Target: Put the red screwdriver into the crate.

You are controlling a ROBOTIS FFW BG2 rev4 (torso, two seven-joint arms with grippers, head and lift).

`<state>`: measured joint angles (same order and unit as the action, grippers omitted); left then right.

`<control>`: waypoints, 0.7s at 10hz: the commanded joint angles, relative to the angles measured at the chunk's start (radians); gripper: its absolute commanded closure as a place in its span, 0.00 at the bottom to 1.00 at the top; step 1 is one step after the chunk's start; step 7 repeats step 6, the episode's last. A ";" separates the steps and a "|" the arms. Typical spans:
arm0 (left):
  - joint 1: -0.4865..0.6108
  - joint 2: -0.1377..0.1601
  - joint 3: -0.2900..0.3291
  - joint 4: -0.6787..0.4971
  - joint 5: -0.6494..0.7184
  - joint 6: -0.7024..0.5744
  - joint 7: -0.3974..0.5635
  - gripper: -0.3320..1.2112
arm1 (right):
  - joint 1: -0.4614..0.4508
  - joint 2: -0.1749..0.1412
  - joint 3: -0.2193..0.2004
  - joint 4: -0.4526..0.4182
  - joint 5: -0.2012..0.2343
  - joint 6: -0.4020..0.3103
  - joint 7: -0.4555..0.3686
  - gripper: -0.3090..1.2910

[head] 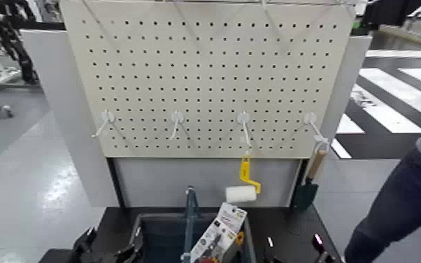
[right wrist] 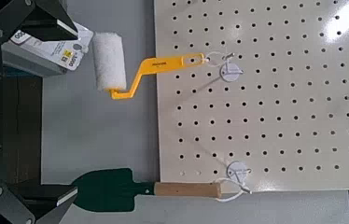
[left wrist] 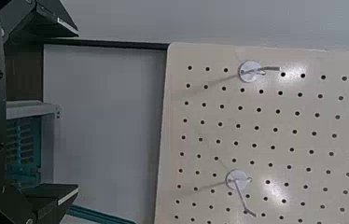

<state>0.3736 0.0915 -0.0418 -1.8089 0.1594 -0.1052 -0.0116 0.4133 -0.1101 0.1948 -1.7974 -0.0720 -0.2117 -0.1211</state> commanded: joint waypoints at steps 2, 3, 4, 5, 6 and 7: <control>0.057 0.030 -0.053 -0.027 -0.029 -0.042 0.139 0.29 | 0.005 0.006 -0.003 -0.002 0.001 0.009 -0.002 0.28; 0.056 0.030 -0.055 -0.027 -0.032 -0.047 0.142 0.29 | 0.007 0.006 -0.003 -0.002 0.000 0.011 -0.002 0.28; 0.056 0.030 -0.056 -0.029 -0.046 -0.054 0.142 0.29 | 0.007 0.007 -0.003 0.001 0.000 0.011 -0.002 0.28; 0.054 0.033 -0.058 -0.027 -0.047 -0.059 0.141 0.29 | 0.005 0.007 -0.005 0.000 0.000 0.018 0.001 0.28; 0.054 0.034 -0.061 -0.027 -0.047 -0.060 0.139 0.29 | 0.007 0.007 -0.005 -0.005 0.000 0.028 0.006 0.28; 0.054 0.034 -0.061 -0.027 -0.047 -0.060 0.139 0.29 | 0.007 0.007 -0.005 -0.005 0.000 0.028 0.006 0.28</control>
